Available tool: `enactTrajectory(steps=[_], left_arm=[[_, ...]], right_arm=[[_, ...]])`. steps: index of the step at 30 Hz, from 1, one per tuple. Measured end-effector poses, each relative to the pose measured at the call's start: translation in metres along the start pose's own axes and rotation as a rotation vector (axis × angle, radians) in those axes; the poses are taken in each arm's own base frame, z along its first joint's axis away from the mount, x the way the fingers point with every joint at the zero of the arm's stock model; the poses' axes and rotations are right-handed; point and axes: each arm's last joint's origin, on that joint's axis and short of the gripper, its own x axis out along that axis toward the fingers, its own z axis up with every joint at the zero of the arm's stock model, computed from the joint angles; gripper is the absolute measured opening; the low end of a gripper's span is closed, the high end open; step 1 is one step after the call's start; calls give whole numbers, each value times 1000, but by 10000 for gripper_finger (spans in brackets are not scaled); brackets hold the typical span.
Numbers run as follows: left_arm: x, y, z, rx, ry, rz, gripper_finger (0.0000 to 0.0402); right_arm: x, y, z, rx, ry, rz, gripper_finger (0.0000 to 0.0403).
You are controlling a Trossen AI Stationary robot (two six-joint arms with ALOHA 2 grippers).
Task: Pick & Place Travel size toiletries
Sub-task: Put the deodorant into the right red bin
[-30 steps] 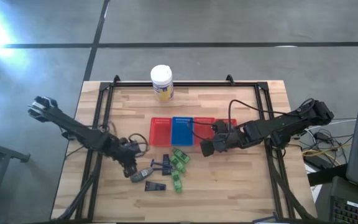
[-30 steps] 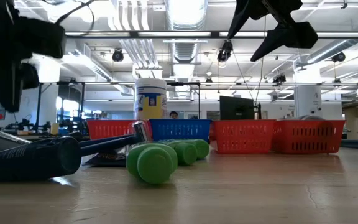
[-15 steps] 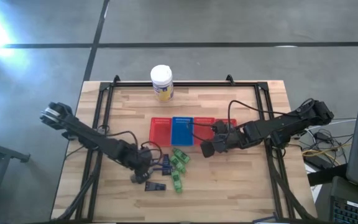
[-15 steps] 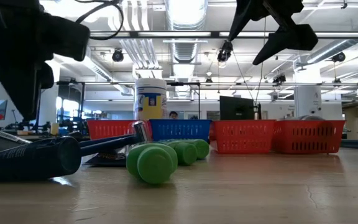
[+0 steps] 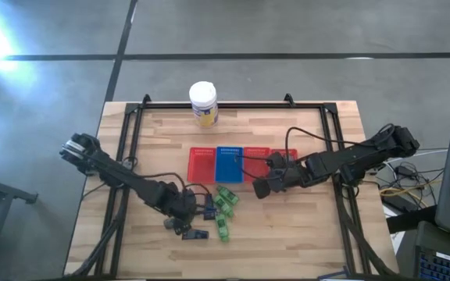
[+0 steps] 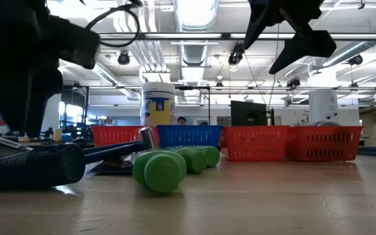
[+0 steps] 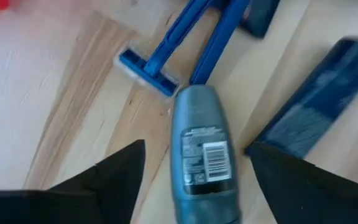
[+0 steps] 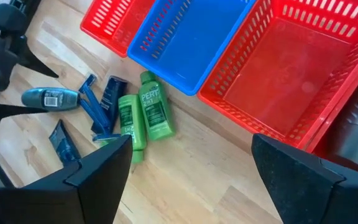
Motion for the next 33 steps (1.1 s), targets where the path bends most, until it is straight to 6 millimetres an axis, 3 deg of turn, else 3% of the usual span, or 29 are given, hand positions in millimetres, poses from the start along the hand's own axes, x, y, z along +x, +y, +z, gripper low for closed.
enactTrajectory(steps=[13,21,27,33], left_arm=[[35,-2,-3,50,126,71,295],[40,-1,-4,85,161,79,224],[29,-2,-4,79,144,37,206],[-10,-1,-1,-5,3,-21,206]], right_arm=[[5,-3,-3,8,-2,7,284],[5,-3,-3,10,-2,7,263],[5,-2,-2,9,-4,11,248],[5,-1,-2,9,-8,24,240]])
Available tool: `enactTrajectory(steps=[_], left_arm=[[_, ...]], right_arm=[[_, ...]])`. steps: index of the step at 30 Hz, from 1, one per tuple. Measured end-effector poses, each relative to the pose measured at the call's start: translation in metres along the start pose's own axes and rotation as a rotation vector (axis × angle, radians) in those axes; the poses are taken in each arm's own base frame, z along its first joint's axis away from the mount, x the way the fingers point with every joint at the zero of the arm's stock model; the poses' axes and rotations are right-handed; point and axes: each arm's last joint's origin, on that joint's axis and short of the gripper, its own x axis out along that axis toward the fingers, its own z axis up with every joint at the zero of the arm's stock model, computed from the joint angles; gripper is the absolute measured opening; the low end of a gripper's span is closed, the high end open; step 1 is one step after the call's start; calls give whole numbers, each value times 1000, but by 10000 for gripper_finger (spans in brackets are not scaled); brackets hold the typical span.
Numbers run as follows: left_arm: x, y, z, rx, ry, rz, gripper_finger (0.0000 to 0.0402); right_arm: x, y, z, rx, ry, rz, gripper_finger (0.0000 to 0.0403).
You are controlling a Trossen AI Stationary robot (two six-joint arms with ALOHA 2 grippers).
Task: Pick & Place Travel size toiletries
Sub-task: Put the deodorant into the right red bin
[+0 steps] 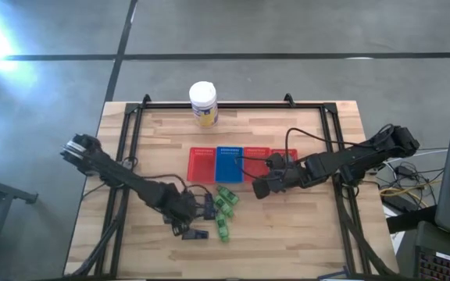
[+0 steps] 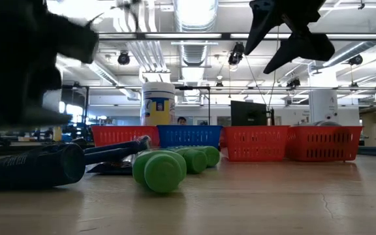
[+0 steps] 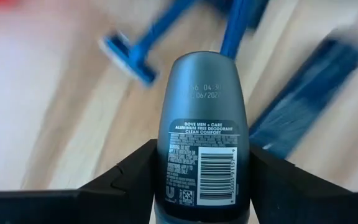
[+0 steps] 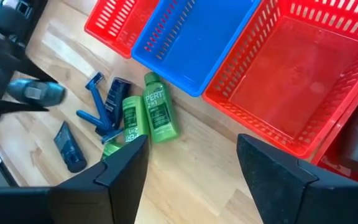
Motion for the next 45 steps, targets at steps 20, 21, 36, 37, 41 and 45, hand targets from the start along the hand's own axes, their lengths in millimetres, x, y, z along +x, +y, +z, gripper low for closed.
enactTrajectory(steps=[20,21,36,37,41,45], left_arm=[[-144,63,52,-204,-1147,-526,206],[-142,68,58,-191,-1148,-559,206],[-135,110,120,64,-1276,-937,206],[-135,109,123,66,-1282,-955,206],[-129,107,134,40,-1272,-941,206],[-131,110,141,15,-1317,-900,206]], right_arm=[[-9,39,13,-209,-203,363,266],[-11,42,15,-224,-240,393,265],[-14,42,59,-125,-423,365,286],[-15,42,64,-136,-404,389,290],[-17,43,77,-220,-354,443,304],[-22,44,79,-273,-352,433,316]])
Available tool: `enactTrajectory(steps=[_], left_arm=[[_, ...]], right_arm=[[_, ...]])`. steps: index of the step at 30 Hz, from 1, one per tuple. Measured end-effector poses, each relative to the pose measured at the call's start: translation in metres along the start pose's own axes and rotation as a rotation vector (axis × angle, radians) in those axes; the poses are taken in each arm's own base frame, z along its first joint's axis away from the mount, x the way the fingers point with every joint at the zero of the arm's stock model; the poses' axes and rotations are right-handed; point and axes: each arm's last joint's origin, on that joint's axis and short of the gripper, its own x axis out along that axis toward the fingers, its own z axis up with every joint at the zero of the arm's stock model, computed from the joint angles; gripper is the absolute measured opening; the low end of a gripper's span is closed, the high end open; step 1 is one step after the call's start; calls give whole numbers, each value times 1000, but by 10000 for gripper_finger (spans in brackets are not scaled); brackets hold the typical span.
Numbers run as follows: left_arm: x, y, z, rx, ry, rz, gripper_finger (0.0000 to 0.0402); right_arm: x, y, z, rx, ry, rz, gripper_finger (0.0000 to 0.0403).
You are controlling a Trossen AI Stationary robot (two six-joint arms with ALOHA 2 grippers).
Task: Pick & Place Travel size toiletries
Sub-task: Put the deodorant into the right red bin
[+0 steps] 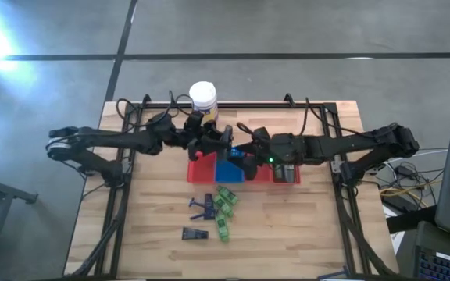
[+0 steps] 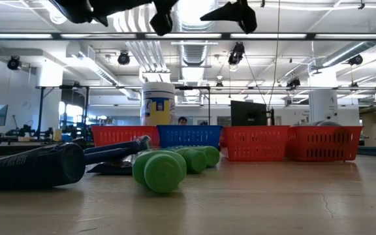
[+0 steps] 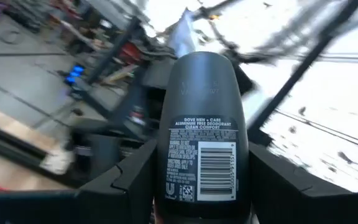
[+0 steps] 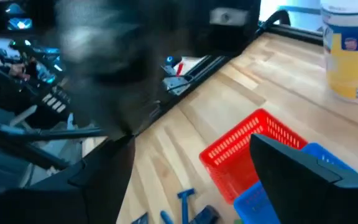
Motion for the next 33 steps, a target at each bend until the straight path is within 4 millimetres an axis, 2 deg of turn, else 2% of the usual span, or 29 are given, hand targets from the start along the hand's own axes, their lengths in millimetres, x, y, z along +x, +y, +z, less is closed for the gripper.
enactTrajectory(steps=[6,10,15,26,33], left_arm=[[-1,12,4,36,9,141,206],[0,13,8,39,7,145,206],[3,12,11,43,0,132,206],[21,24,3,-17,47,132,206],[34,22,11,-9,38,92,206]], right_arm=[[-8,2,2,30,35,42,331],[-17,2,10,42,-25,29,343],[-16,-4,16,92,-77,-26,355],[-10,-9,18,87,-93,-41,355],[-10,-10,17,82,-85,-46,354]])
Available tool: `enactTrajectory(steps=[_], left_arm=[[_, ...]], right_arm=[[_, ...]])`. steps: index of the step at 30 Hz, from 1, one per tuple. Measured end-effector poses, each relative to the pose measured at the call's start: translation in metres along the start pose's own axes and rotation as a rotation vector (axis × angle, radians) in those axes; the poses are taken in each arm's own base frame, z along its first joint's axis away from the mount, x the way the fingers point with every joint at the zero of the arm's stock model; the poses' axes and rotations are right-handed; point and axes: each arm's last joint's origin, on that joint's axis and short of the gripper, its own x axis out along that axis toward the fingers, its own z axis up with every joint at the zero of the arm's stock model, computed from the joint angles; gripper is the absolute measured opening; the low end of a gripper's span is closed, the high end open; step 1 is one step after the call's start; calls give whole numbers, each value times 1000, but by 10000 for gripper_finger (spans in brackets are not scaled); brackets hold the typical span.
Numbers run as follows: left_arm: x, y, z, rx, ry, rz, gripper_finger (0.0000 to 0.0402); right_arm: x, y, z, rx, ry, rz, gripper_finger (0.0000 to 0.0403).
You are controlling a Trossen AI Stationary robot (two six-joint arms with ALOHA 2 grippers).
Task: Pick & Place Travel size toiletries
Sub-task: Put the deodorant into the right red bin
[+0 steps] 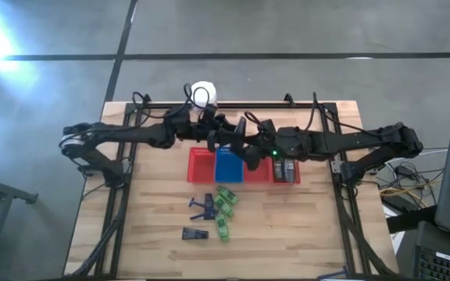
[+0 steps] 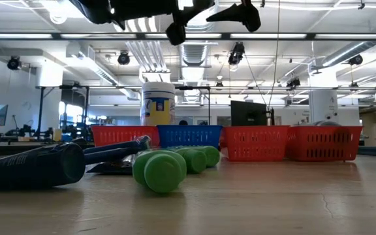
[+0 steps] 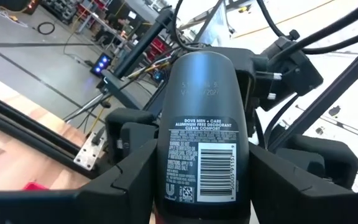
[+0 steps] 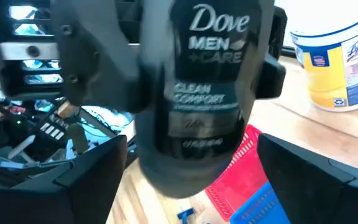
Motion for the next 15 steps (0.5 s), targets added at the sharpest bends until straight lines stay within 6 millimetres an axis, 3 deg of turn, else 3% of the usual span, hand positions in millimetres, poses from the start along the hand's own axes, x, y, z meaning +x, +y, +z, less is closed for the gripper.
enactTrajectory(steps=[15], left_arm=[[5,2,-4,6,50,7,206]], right_arm=[[0,2,2,14,-22,25,327]])
